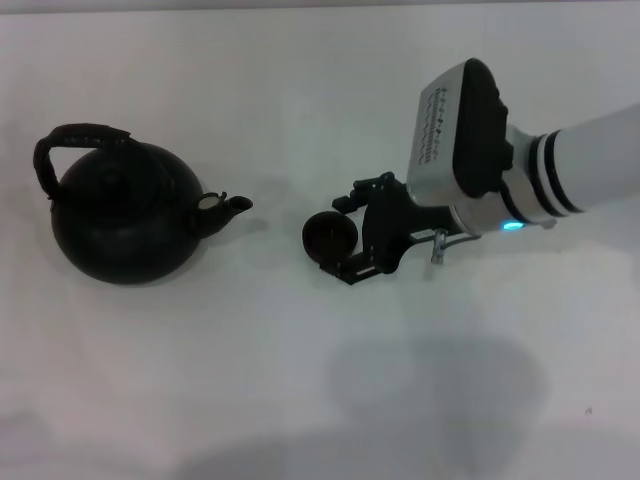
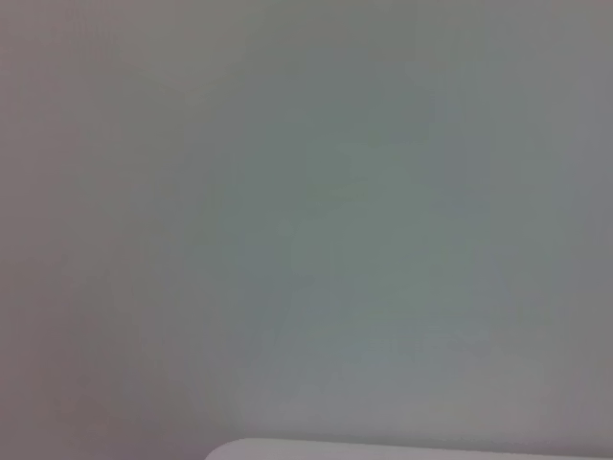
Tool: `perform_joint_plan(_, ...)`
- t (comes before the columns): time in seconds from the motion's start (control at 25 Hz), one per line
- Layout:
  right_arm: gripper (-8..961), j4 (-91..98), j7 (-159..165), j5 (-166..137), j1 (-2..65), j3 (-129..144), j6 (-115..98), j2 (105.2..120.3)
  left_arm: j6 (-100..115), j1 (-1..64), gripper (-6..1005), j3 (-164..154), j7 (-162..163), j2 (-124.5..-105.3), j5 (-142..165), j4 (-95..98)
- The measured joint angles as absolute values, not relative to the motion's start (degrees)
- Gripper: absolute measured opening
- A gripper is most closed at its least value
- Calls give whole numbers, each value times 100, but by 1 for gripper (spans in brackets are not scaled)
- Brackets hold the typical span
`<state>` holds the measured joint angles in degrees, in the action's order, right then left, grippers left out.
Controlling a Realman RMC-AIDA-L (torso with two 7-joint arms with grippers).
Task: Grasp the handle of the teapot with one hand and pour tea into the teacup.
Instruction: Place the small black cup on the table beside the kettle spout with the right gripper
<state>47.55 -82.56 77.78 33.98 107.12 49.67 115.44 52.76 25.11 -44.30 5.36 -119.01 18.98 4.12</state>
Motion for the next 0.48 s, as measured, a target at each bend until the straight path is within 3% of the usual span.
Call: perform_joint_plan(0.48,857,4816,-8336,7738,3367,9694,6011,11494,5285,2493,699,-4404,536,-11901,1885,402)
